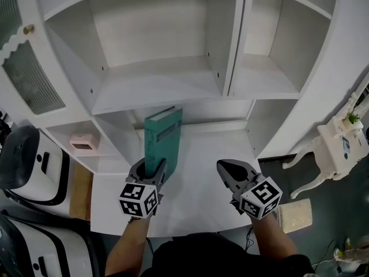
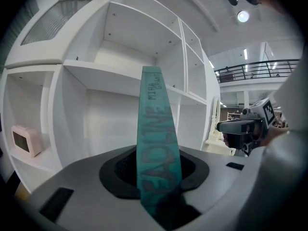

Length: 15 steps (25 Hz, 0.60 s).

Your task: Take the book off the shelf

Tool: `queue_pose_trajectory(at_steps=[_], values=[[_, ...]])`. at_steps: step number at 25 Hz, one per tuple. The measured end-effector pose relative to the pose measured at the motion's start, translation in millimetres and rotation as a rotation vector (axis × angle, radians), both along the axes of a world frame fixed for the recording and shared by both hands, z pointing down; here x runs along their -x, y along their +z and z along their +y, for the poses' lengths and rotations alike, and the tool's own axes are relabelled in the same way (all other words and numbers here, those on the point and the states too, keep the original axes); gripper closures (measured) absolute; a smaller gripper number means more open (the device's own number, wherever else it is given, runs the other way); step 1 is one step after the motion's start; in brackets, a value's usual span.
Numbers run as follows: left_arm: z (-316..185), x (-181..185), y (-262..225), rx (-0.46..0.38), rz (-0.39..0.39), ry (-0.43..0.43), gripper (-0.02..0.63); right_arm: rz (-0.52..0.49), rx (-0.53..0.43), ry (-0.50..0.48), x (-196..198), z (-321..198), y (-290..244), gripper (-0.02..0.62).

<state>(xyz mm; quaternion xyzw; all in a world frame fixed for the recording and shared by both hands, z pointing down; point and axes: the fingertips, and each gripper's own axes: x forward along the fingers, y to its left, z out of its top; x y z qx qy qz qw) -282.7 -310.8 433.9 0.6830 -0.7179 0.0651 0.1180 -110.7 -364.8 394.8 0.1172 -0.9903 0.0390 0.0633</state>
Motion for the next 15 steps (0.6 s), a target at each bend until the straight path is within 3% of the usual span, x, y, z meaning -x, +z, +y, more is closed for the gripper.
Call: queue_pose_trajectory(at_steps=[15], values=[[6.6,-10.6,6.6,-0.016,-0.008,-0.006,0.451,0.023,0.006,-0.009,-11.5,6.5,11.8,0.583]])
